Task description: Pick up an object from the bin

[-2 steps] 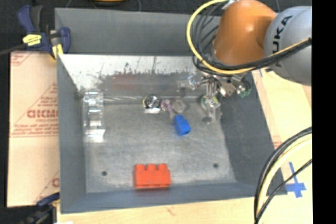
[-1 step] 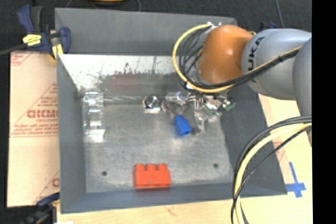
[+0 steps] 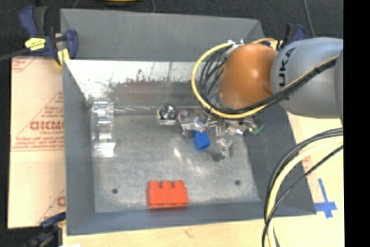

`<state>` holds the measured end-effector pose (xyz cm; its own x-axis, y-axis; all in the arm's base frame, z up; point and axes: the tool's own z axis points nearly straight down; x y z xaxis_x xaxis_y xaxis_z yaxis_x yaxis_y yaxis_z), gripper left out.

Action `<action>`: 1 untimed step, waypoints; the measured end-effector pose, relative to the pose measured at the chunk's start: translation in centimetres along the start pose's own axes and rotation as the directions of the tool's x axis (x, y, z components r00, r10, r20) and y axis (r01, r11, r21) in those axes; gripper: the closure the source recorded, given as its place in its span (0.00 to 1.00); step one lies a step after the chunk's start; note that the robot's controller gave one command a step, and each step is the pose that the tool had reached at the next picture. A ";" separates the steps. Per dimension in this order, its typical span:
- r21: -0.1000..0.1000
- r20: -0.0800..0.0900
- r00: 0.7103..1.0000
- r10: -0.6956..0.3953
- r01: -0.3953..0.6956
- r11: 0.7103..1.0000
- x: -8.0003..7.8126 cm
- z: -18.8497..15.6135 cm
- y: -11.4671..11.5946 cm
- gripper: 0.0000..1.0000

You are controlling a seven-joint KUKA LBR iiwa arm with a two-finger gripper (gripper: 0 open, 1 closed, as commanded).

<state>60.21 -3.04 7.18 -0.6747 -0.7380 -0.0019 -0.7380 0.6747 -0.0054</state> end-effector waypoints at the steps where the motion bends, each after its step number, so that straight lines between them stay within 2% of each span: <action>1: 0.001 0.002 1.000 0.001 -0.001 1.000 -0.1 0.0 -0.1 1.00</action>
Offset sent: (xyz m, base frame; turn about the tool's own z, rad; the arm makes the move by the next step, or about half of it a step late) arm 0.0000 0.0000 0.0000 0.0000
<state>60.31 -3.04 7.22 -0.6754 -0.7375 -0.0036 -0.7374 0.6754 -0.0068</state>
